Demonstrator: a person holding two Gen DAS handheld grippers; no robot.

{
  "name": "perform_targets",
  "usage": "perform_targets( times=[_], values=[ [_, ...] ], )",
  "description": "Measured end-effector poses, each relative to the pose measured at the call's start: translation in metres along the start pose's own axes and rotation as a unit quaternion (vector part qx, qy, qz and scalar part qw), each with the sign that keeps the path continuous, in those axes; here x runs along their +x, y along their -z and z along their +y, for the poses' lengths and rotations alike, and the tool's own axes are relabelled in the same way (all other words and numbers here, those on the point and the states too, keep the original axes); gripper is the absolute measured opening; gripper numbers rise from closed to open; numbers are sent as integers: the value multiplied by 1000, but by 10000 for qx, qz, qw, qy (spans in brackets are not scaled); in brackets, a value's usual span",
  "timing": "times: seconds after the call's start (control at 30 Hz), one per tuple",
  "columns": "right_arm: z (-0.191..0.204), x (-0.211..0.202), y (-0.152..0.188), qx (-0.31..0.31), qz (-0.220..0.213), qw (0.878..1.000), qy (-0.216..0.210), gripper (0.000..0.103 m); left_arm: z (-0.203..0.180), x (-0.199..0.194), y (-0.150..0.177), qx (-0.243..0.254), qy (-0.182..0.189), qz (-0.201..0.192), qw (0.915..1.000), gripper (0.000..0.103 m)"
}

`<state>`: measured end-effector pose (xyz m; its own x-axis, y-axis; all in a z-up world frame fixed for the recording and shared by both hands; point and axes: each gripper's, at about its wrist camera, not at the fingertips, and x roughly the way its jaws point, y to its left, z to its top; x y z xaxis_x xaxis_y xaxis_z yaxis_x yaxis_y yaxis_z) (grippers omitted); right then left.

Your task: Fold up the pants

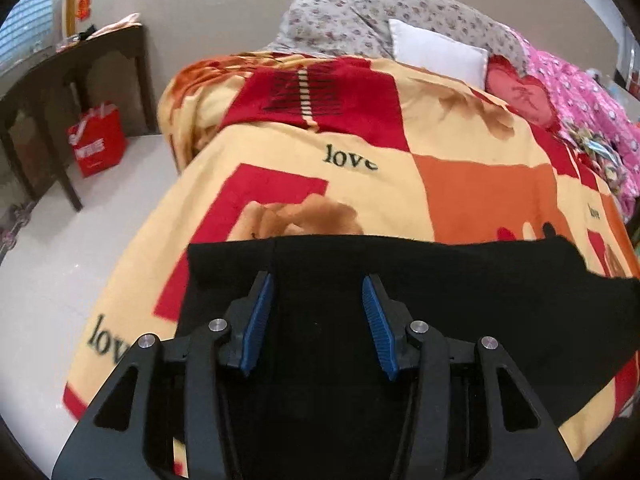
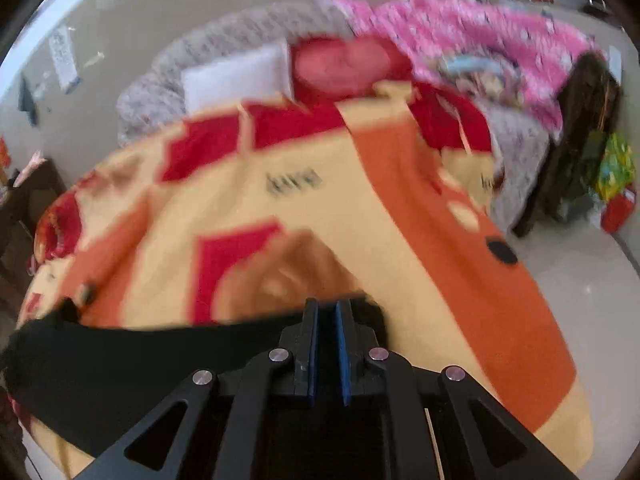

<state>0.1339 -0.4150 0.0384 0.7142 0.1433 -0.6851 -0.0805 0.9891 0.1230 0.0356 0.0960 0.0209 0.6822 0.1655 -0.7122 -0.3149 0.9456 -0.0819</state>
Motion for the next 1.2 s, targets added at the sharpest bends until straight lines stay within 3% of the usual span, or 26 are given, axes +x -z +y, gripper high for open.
perform_targets(
  times=[0.1, 0.2, 0.27, 0.33, 0.4, 0.47, 0.5, 0.53, 0.63, 0.73, 0.8, 0.87, 0.9, 0.93, 1.0, 1.1, 1.2],
  values=[
    [68, -25, -5, -740, -459, 9912, -996, 8, -15, -27, 3, -107, 120, -554, 9983, 46],
    [145, -21, 4, -1493, -262, 9619, -2274, 8, -45, -47, 16, 70, 593, -801, 9950, 46],
    [195, -10, 18, -2140, -130, 9432, -2540, 8, -66, -52, 27, 327, 1036, -795, 9909, 46],
    [226, 3, 23, -2499, -10, 9346, -2533, 8, -88, -44, 38, 767, 1269, -631, 9869, 46],
    [245, 32, 21, -2573, 399, 9403, -2193, 8, -94, -19, 48, 829, 1153, -91, 9898, 46],
    [249, 68, 23, -2376, 1108, 9446, -1977, 8, -91, -17, 53, 856, 1210, -308, 9885, 46],
    [246, 66, 19, -2243, 988, 9464, -2105, 8, -89, -17, 53, 893, 1252, -343, 9875, 46],
    [245, 65, 16, -2211, 1129, 9452, -2121, 8, -89, -17, 53, 878, 1283, -333, 9873, 46],
    [233, 33, 11, -2100, 772, 9473, -2295, 8, -90, -20, 49, 839, 1264, -286, 9880, 46],
    [211, -13, 28, -2027, 263, 9480, -2441, 10, -92, -31, 50, 749, 1438, -369, 9861, 46],
    [197, -26, 55, -2017, 93, 9555, -2153, 11, -106, -36, 55, 977, 1400, -522, 9839, 46],
    [194, -13, 83, -2212, 224, 9592, -1747, 13, -119, -29, 65, 1218, 1196, -424, 9844, 47],
    [188, -8, 94, -2247, 127, 9587, -1740, 14, -122, -24, 70, 1261, 1109, -478, 9846, 49],
    [185, -13, 98, -2213, -208, 9579, -1815, 19, -124, -24, 71, 1297, 1080, -536, 9842, 53],
    [182, -12, 98, -2037, -214, 9592, -1949, 22, -123, -23, 70, 1236, 1074, -546, 9850, 53],
    [174, -14, 97, -1610, -228, 9570, -2400, 43, -122, -23, 71, 1157, 1091, -576, 9856, 57],
    [182, -15, 103, -1818, -352, 9530, -2397, 50, -127, -24, 76, 1191, 1050, -627, 9853, 64]
  ],
)
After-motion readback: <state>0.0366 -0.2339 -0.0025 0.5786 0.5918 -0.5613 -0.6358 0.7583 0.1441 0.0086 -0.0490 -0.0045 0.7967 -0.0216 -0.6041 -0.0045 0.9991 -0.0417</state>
